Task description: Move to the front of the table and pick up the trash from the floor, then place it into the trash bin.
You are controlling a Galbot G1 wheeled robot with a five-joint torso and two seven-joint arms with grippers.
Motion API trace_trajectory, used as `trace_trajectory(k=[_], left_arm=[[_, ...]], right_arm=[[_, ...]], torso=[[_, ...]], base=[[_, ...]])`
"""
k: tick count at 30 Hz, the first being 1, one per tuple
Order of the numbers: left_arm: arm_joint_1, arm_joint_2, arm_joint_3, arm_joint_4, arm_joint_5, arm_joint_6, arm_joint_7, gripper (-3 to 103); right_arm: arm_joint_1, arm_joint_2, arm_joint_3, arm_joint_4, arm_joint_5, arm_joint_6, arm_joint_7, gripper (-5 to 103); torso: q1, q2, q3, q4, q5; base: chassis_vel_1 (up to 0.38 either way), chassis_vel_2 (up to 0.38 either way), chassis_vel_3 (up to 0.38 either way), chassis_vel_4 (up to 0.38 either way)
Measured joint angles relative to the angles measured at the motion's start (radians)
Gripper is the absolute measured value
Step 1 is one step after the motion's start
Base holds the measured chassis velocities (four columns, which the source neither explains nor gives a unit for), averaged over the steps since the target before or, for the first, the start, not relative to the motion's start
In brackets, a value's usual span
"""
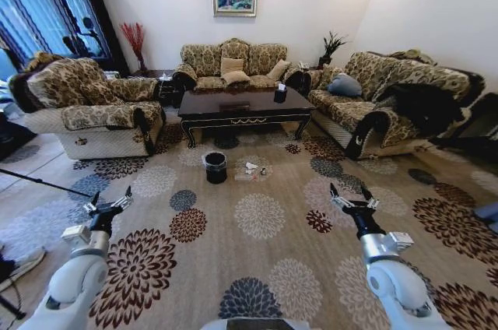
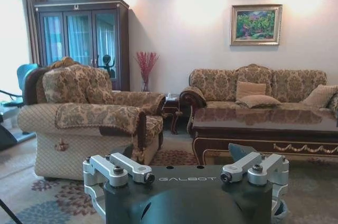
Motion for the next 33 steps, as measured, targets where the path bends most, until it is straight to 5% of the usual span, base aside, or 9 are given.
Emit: trace_trajectory(k=[16,33], left_arm=[[0.011,-0.005,0.0,-0.006,0.006,0.025,0.014,100],[0.028,-0.024,0.008,-0.03,0.015,0.055,0.014,100]], right_arm=[[-0.006,0.033,0.0,-0.001,0.0,-0.003,0.006,100],[-0.041,0.061,0.014,0.019,-0.009,0.011,0.002,100]], torso=[[-0.003,-0.008,-0.004,0.0,0.0],[-0.047,-0.103,-0.056,0.0,0.0]], base=[[0.0,0.0,0.0,0.0],[0.0,0.0,0.0,0.0]])
